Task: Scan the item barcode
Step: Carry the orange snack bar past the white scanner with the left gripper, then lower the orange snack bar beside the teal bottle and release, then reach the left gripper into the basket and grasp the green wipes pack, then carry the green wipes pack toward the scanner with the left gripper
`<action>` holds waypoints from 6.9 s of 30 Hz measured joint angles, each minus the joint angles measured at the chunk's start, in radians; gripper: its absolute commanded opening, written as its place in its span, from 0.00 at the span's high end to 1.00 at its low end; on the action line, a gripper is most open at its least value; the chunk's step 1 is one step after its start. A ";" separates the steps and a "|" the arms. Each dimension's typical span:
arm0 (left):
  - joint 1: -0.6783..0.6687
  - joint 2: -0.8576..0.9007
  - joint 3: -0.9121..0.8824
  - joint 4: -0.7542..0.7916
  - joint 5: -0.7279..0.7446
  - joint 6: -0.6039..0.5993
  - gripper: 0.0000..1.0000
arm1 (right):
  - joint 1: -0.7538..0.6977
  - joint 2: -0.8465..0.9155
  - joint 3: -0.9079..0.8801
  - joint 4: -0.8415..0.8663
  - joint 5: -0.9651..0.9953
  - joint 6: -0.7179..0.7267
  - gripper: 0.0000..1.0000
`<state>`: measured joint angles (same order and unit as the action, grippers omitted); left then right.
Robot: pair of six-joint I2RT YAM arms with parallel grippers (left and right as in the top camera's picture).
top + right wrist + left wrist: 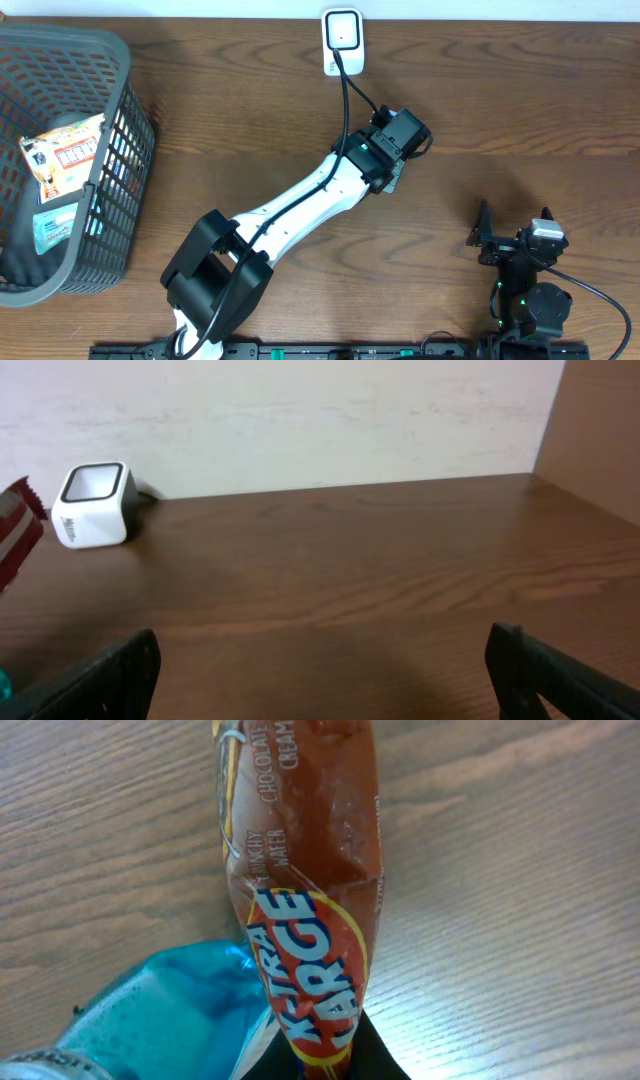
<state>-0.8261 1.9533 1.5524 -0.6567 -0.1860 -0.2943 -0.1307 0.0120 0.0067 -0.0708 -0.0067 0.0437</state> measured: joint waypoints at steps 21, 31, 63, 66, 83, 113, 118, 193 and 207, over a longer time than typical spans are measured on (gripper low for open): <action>-0.073 0.000 0.000 -0.061 0.093 -0.026 0.91 | 0.000 0.000 0.000 0.000 0.000 0.000 0.01; -0.075 0.000 -0.092 0.027 0.162 -0.043 0.91 | 0.000 0.000 0.000 0.000 0.000 0.000 0.01; -0.130 -0.122 -0.138 -0.101 0.181 -0.050 0.41 | 0.000 0.000 0.000 0.000 0.000 0.000 0.01; -0.131 -0.198 -0.138 -0.146 0.180 -0.050 0.36 | 0.000 0.000 0.000 0.000 0.000 0.000 0.01; 0.073 -0.590 -0.124 -0.324 0.107 -0.076 0.19 | 0.000 0.000 0.000 0.000 0.000 0.000 0.01; 1.057 -0.638 0.315 -0.501 -0.045 -0.304 0.14 | 0.000 0.000 0.000 0.000 0.000 0.000 0.01; 1.233 -0.534 0.314 -0.628 -0.053 -0.481 0.22 | 0.000 0.000 0.000 0.000 0.000 0.000 0.01; 1.440 -0.365 -0.035 -0.428 0.044 -0.827 0.93 | 0.000 0.000 0.000 0.000 0.000 0.000 0.01; 1.063 -0.834 -0.020 -0.147 0.298 -0.612 0.92 | 0.000 0.000 0.000 0.000 0.000 0.000 0.01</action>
<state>0.2371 1.1191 1.5322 -0.8036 0.1120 -0.9058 -0.1307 0.0120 0.0067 -0.0708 -0.0067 0.0437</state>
